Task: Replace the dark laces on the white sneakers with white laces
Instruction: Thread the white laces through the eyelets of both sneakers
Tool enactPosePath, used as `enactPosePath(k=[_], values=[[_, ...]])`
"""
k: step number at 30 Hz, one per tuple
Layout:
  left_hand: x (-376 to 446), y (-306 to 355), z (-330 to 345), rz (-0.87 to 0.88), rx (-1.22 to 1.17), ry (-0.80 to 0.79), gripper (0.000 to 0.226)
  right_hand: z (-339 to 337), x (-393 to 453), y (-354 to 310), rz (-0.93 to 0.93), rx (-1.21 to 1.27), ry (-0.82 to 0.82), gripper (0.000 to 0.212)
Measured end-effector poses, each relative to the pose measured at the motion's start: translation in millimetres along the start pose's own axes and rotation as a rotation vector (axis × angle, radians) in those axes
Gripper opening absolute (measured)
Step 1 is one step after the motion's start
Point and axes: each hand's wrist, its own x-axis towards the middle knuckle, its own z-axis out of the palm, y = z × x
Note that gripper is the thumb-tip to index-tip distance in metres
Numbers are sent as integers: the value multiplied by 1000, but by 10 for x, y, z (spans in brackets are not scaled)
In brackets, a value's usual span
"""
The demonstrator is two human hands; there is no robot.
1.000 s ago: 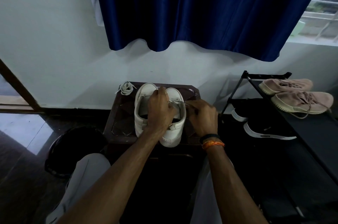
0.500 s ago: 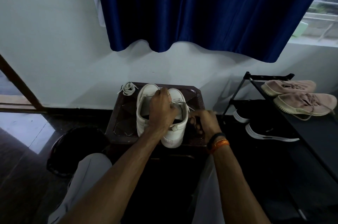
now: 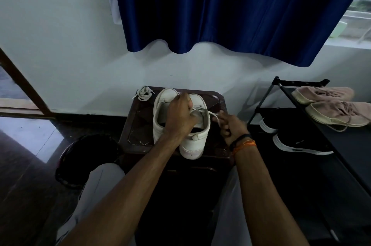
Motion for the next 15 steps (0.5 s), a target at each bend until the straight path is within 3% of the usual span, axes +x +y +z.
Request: enactPosePath(k=[7,11,15], values=[[37,-37,-30,-34,-54,-51,30,-54,-13,-399,-134,322,64,14],[89,-50,-60,-47,-72,-101,30,109,-287,-671,-244,335,-132,9],[174,80,-159,-121,-199,-180,32,304,-520,-787,-431,118,-275,14]])
